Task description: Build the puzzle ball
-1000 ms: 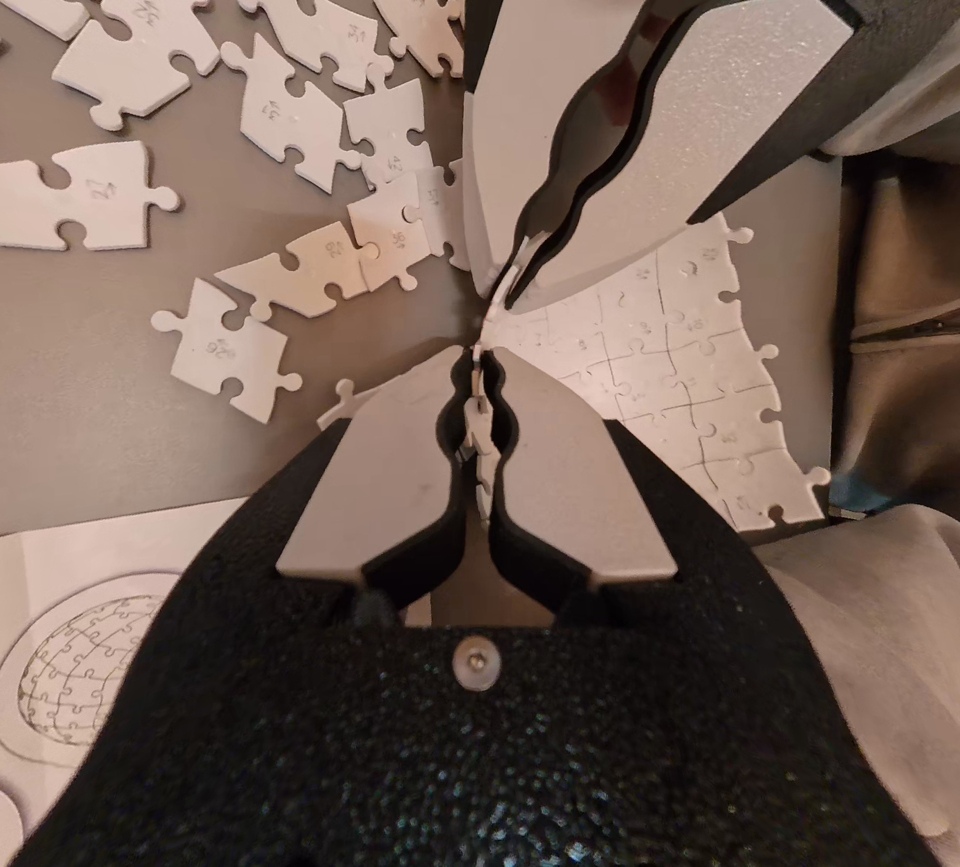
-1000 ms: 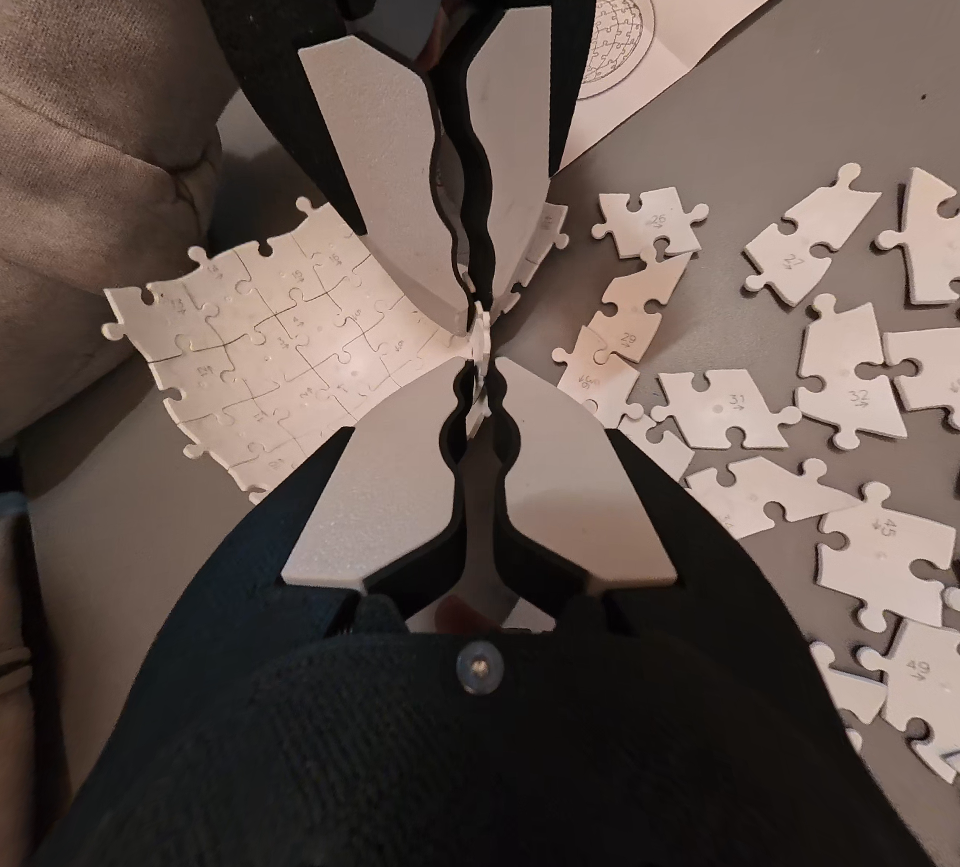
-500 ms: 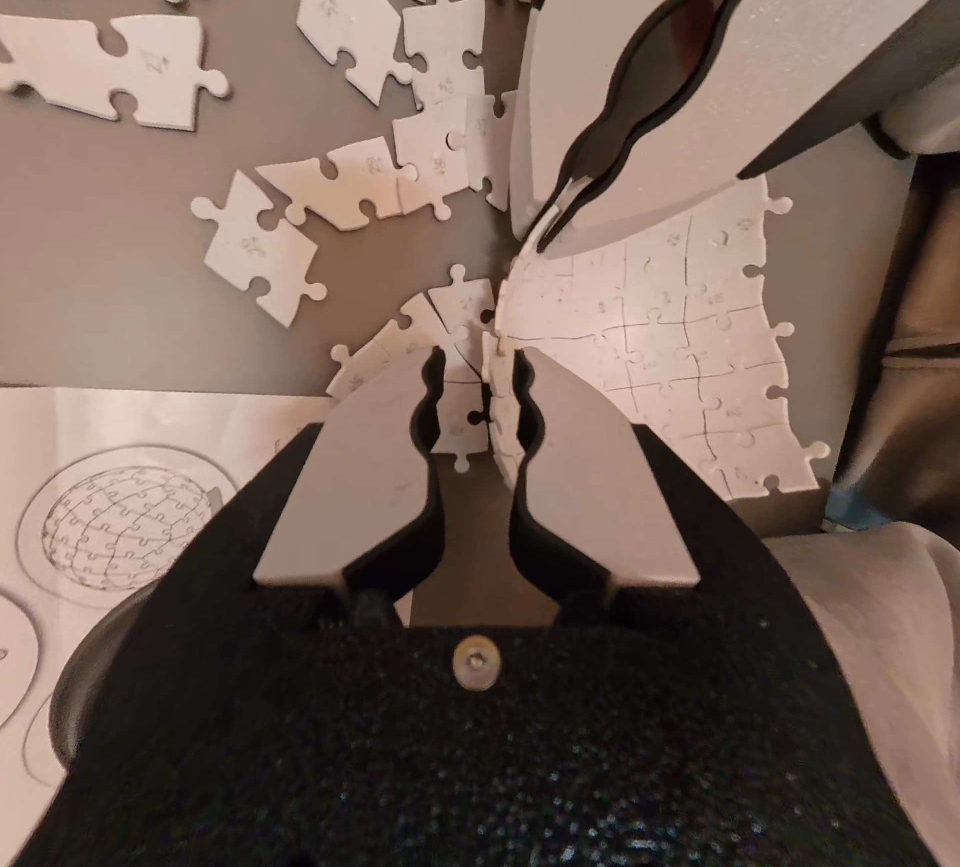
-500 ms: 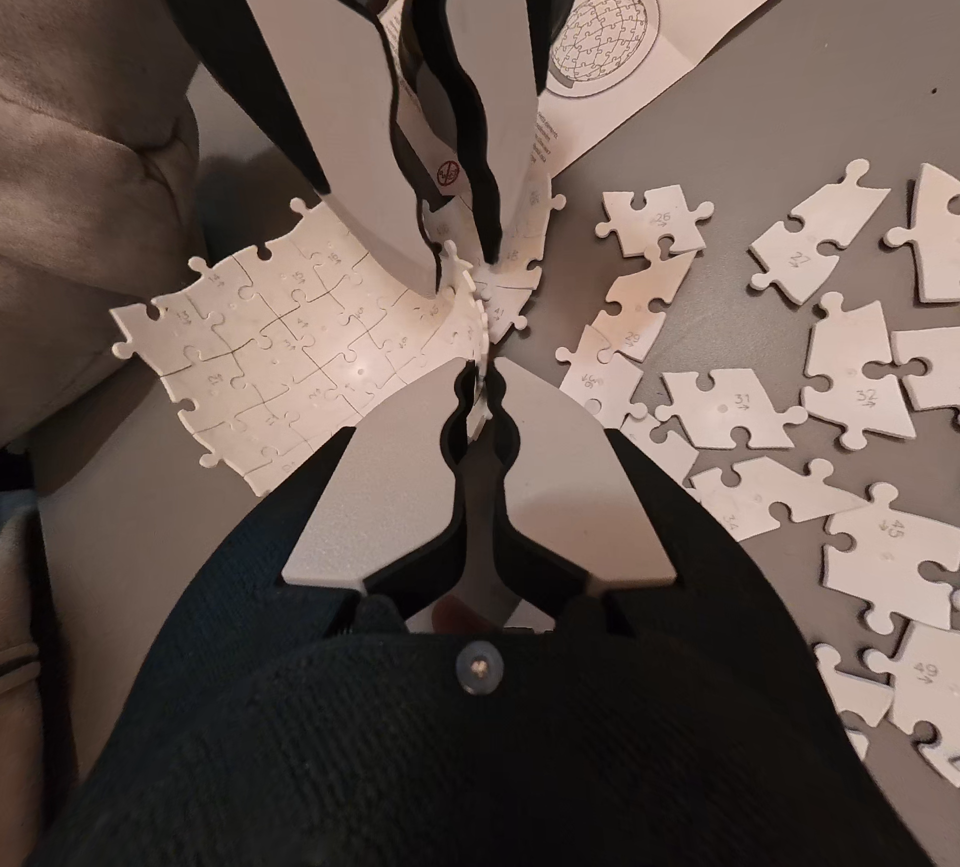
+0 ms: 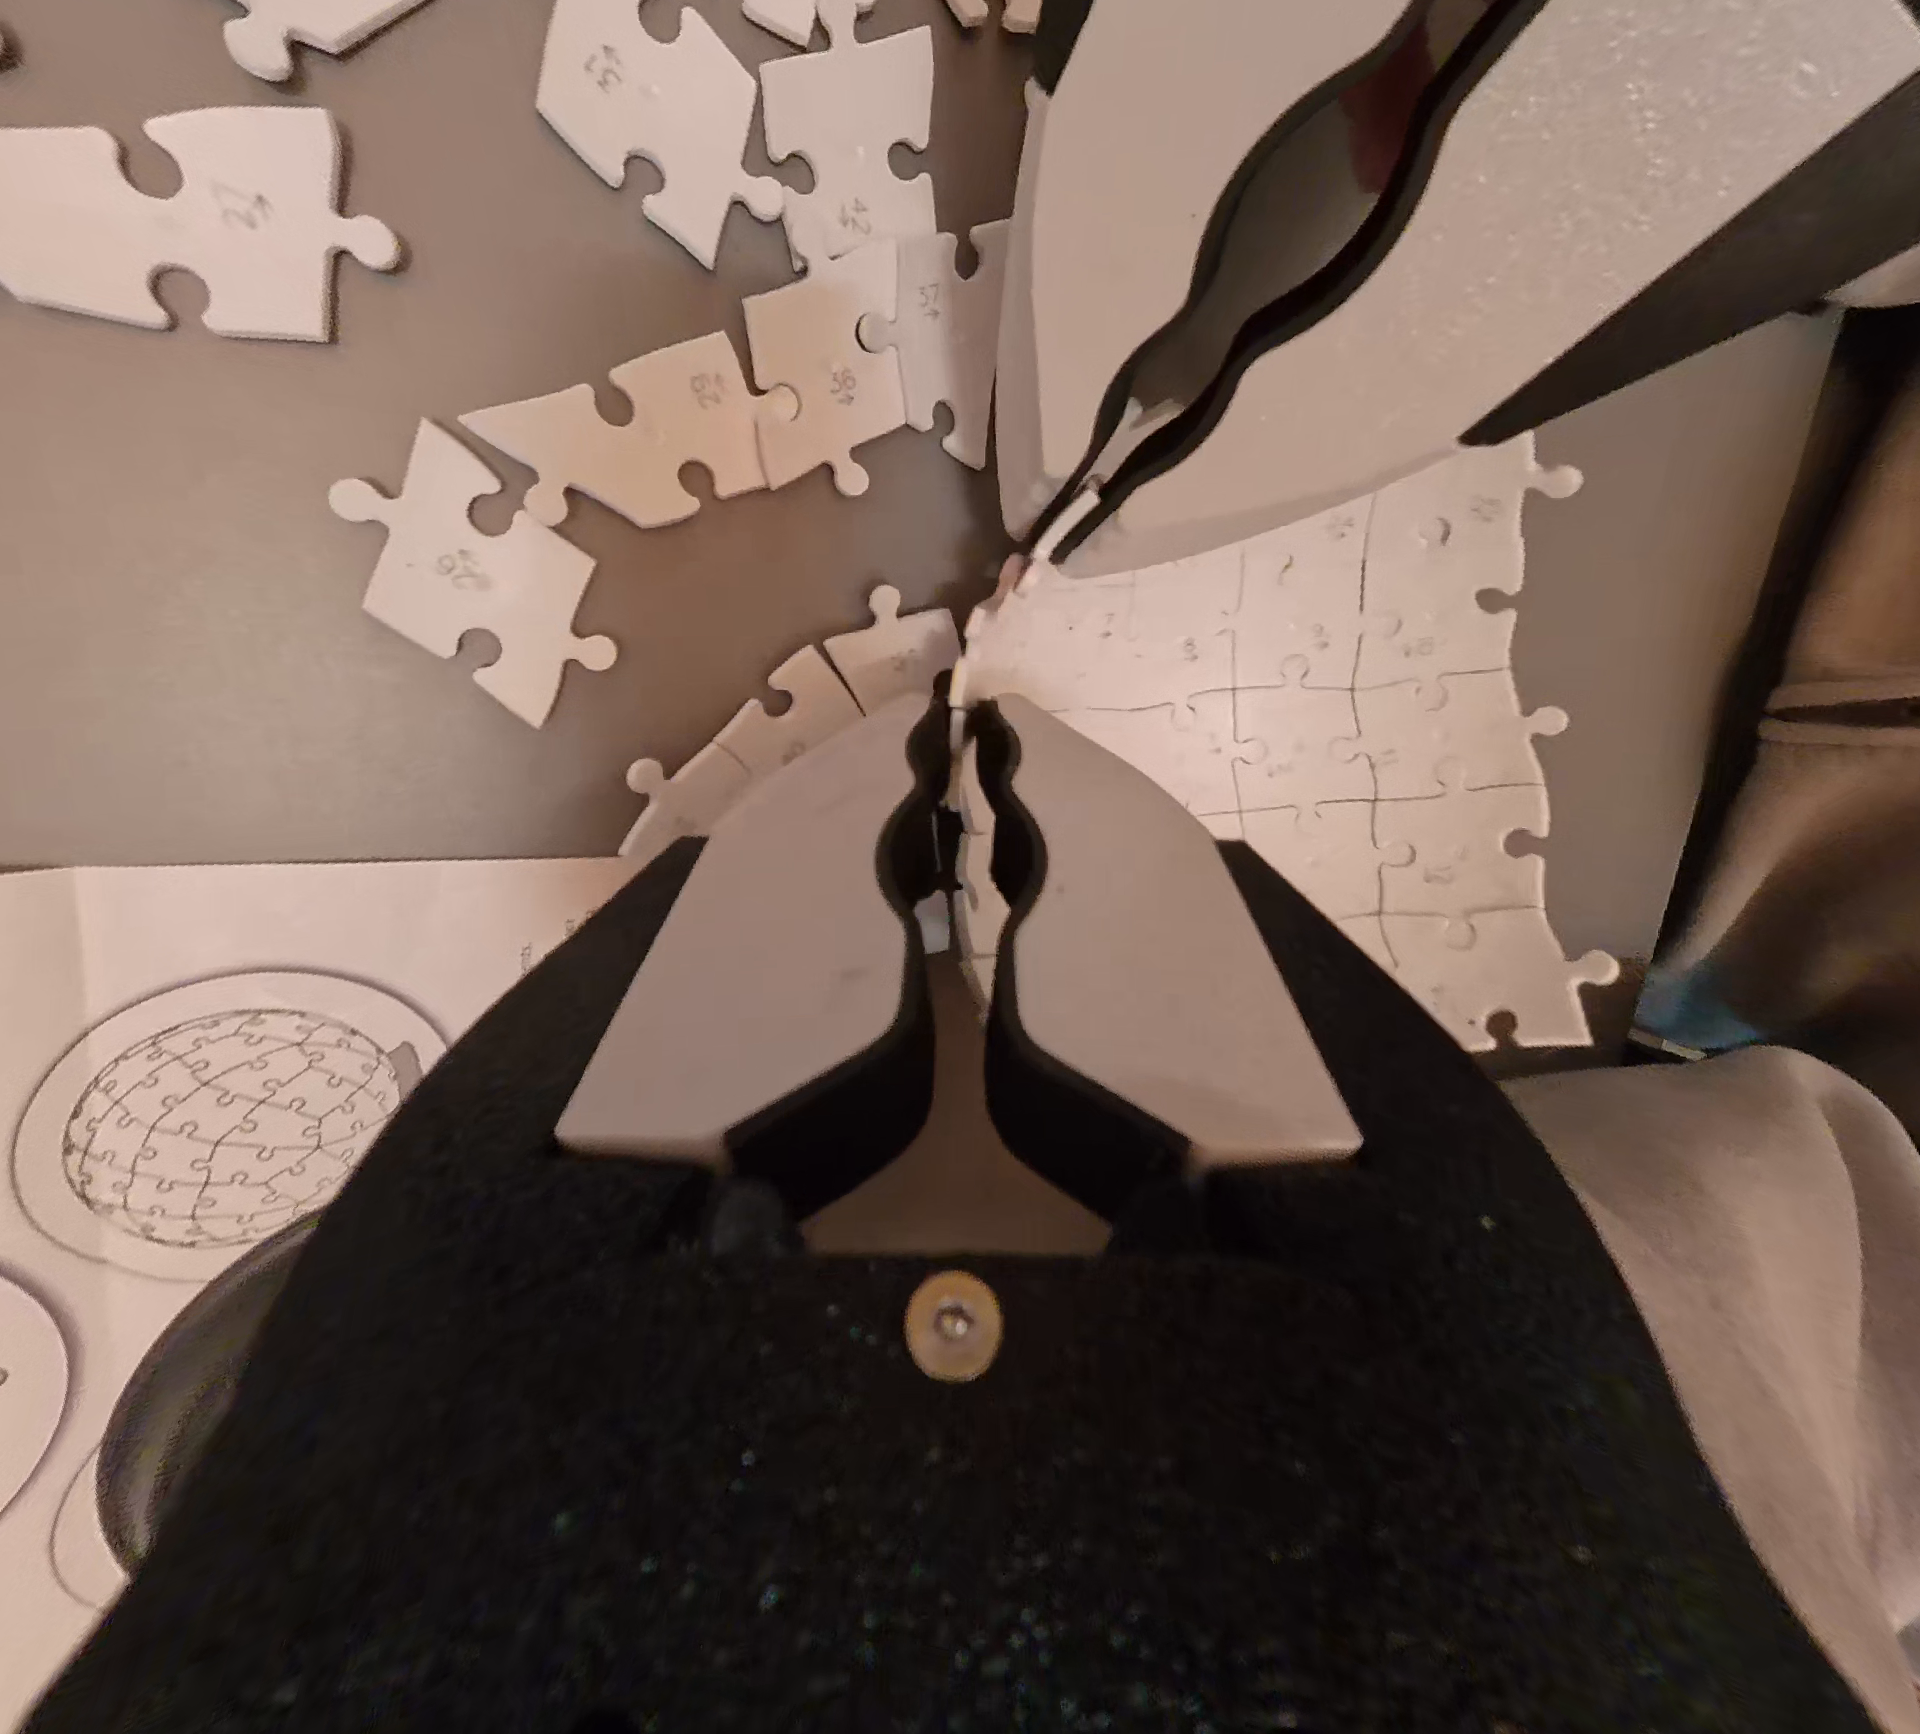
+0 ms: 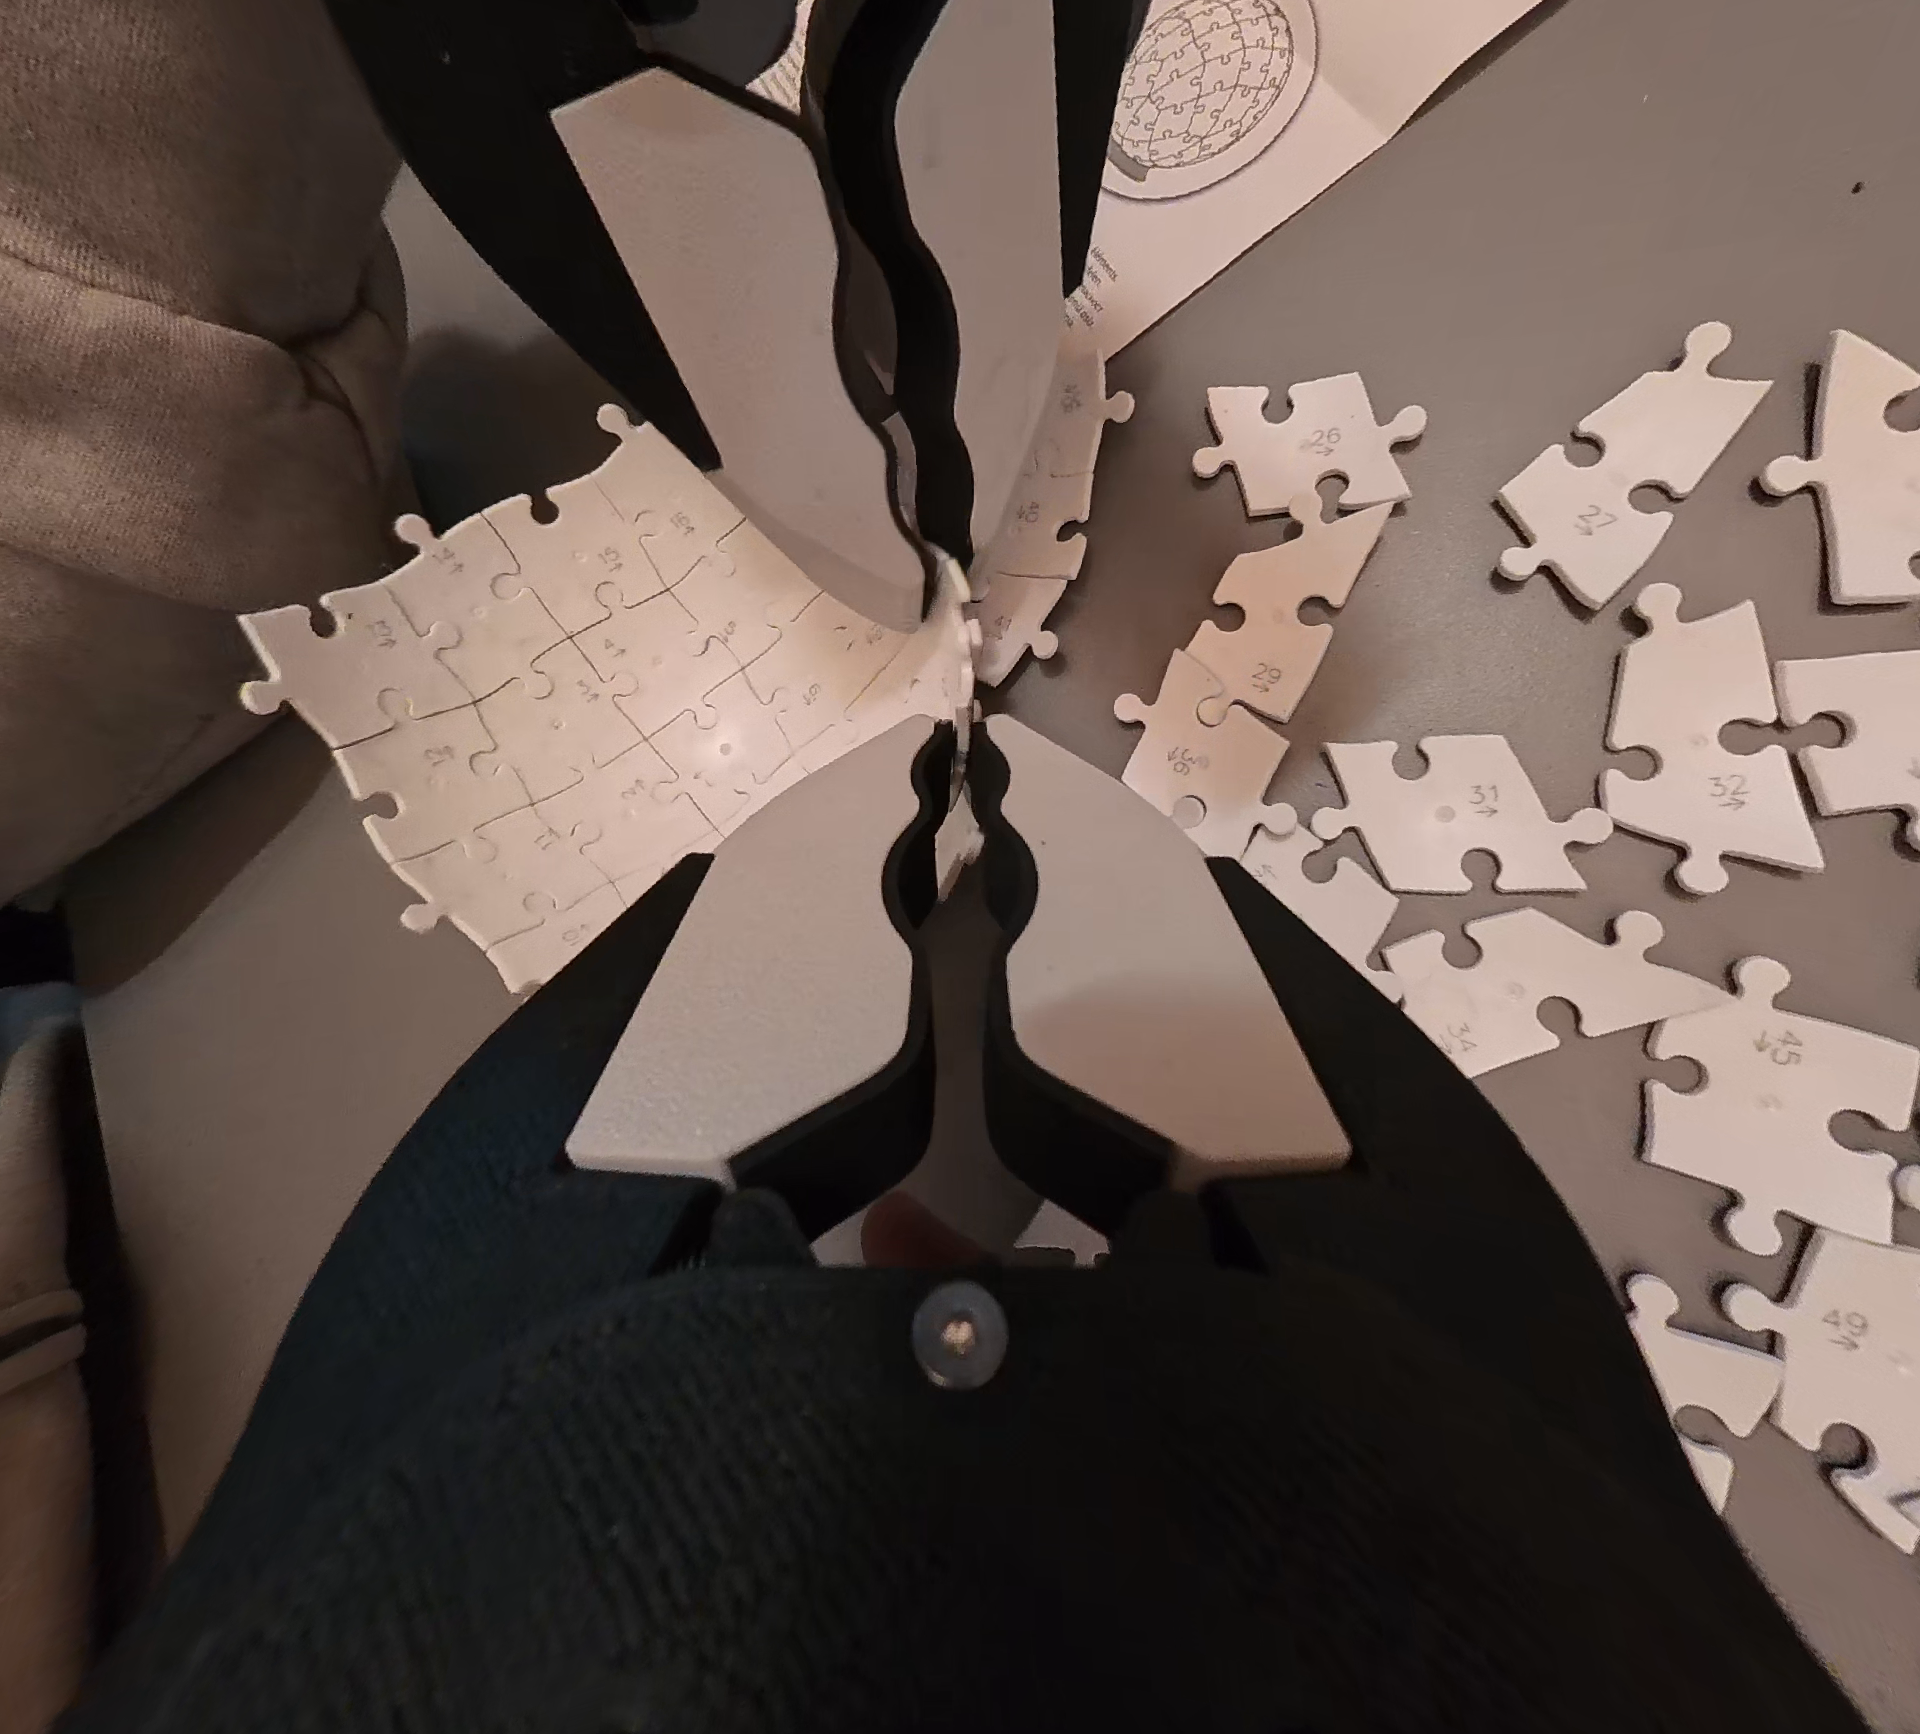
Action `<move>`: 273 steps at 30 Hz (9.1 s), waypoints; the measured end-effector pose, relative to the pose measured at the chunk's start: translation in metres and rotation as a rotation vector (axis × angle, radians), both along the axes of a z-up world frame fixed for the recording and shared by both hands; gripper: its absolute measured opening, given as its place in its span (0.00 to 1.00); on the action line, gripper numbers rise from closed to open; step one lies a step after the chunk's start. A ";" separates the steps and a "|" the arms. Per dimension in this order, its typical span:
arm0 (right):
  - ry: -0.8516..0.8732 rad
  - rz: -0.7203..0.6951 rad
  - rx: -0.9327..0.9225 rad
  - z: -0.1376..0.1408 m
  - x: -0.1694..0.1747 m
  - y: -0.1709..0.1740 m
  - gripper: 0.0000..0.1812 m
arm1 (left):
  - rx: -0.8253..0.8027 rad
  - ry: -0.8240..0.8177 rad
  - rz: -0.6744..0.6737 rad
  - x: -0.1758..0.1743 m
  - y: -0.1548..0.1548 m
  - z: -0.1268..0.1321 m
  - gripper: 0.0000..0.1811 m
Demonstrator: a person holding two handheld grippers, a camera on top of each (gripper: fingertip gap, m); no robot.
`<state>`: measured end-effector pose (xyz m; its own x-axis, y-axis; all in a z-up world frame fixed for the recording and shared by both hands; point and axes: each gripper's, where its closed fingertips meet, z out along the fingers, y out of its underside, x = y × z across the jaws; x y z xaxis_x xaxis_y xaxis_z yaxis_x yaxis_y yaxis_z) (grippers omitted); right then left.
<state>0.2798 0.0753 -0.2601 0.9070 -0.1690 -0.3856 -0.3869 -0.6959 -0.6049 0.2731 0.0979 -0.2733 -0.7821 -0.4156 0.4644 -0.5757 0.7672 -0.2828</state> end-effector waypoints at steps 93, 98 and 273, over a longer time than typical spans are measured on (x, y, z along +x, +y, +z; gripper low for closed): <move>-0.166 0.337 -0.038 0.002 -0.001 -0.003 0.05 | -0.026 0.074 -0.006 -0.010 0.002 -0.001 0.02; -0.196 0.454 -0.099 0.004 0.001 -0.008 0.05 | -0.022 0.079 -0.005 -0.010 0.001 -0.002 0.02; -0.247 0.055 -0.096 0.002 0.012 -0.012 0.07 | -0.070 0.064 0.035 -0.007 -0.014 0.007 0.01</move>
<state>0.2917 0.0635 -0.2581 0.9805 -0.1417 -0.1362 -0.1956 -0.7710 -0.6061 0.2662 0.0841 -0.2661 -0.7353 -0.4073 0.5418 -0.6207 0.7258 -0.2967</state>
